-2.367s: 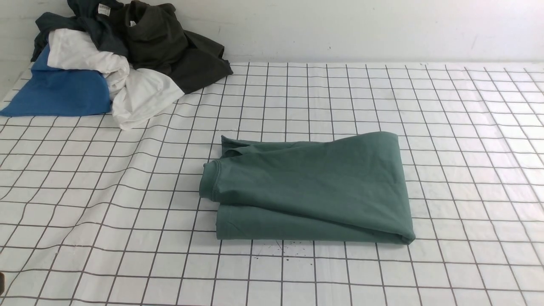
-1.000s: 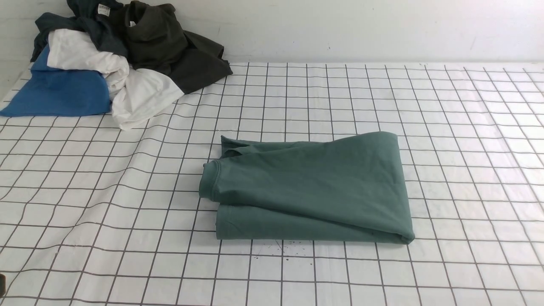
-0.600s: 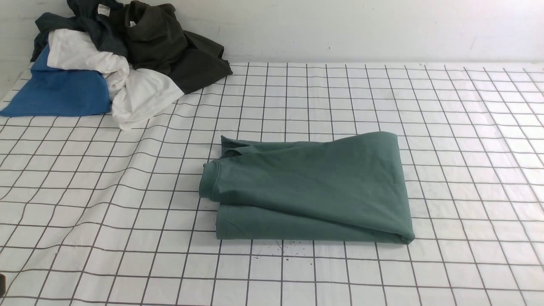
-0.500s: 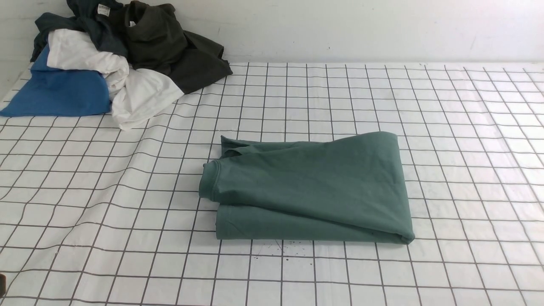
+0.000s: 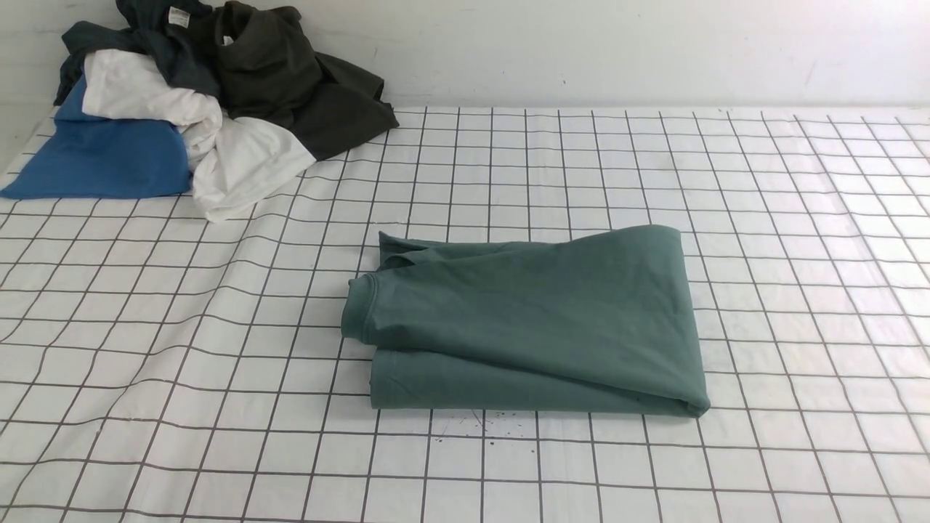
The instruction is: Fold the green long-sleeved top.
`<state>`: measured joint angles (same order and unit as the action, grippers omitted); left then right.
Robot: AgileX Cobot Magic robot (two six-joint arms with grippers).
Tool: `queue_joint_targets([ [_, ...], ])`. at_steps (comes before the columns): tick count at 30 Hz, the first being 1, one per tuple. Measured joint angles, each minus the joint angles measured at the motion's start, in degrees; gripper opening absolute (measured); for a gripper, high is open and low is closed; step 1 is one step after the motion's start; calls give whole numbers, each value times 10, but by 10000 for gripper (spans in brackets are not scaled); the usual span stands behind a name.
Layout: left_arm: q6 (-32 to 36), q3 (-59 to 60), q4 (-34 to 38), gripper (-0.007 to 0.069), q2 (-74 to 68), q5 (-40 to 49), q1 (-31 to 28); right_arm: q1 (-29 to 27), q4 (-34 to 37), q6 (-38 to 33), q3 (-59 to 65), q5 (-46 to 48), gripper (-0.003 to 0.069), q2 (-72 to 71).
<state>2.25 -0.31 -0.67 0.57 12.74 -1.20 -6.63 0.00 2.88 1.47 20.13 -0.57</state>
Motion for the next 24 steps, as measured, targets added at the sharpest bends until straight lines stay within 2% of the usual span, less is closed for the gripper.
queue_joint_targets([
  [4,-56,18,-10,-7,0,27,-10,0,0,0,0,1,-15,0],
  [7,-72,18,-10,-7,0,71,-10,0,0,0,0,1,-15,0],
  [24,-78,18,-10,-7,0,71,-10,0,0,0,0,1,-15,0],
])
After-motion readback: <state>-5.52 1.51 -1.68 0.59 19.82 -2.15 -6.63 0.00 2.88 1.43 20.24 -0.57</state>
